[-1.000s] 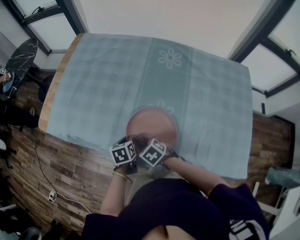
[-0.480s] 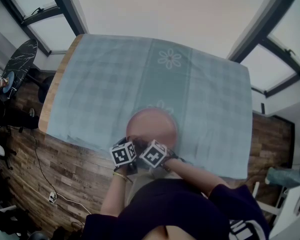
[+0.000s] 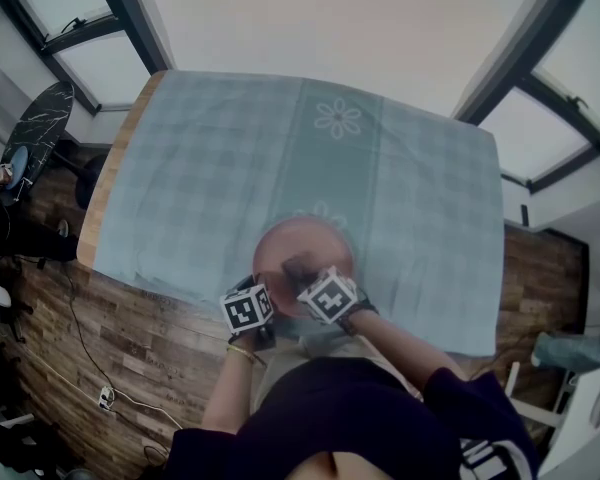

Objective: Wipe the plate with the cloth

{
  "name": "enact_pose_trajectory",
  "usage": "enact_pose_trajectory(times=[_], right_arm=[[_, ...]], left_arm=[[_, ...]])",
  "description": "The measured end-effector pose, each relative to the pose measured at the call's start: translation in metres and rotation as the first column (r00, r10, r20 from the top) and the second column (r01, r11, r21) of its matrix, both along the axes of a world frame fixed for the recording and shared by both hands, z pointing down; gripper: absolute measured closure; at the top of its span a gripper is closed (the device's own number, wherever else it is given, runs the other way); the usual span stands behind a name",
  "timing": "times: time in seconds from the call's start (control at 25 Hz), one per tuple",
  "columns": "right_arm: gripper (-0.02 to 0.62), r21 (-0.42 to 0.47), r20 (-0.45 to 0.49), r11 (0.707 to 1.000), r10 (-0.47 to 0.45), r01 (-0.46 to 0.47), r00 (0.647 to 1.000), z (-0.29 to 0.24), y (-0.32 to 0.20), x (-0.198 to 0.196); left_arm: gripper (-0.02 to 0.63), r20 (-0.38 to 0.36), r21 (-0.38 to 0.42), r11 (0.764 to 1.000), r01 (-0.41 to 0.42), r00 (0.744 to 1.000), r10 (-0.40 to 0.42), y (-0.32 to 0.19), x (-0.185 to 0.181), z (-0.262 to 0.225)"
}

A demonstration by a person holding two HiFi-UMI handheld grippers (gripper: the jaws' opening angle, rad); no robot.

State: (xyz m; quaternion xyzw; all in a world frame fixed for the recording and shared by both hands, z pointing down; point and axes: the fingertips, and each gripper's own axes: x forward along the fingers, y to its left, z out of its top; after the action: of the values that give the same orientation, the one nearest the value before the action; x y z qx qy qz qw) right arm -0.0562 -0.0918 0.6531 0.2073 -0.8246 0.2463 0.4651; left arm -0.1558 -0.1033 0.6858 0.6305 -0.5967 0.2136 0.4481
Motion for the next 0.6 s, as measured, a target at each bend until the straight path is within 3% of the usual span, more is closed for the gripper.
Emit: enact_pose_trajectory(times=[0.36, 0.6], right_arm=[[0.563, 0.06, -0.154, 0.993, 0.108, -0.1, 0.982, 0.009, -0.041, 0.065], [0.563, 0.098, -0.243, 0.988, 0.136, -0.115, 0.96, 0.017, -0.056, 0.091]], left_arm=[[0.558, 0.003, 0.01, 1.0, -0.01, 1.0, 0.01, 0.0, 0.0, 0.0], [0.558, -0.002, 0.007, 1.0, -0.014, 1.0, 0.014, 0.0, 0.001, 0.0]])
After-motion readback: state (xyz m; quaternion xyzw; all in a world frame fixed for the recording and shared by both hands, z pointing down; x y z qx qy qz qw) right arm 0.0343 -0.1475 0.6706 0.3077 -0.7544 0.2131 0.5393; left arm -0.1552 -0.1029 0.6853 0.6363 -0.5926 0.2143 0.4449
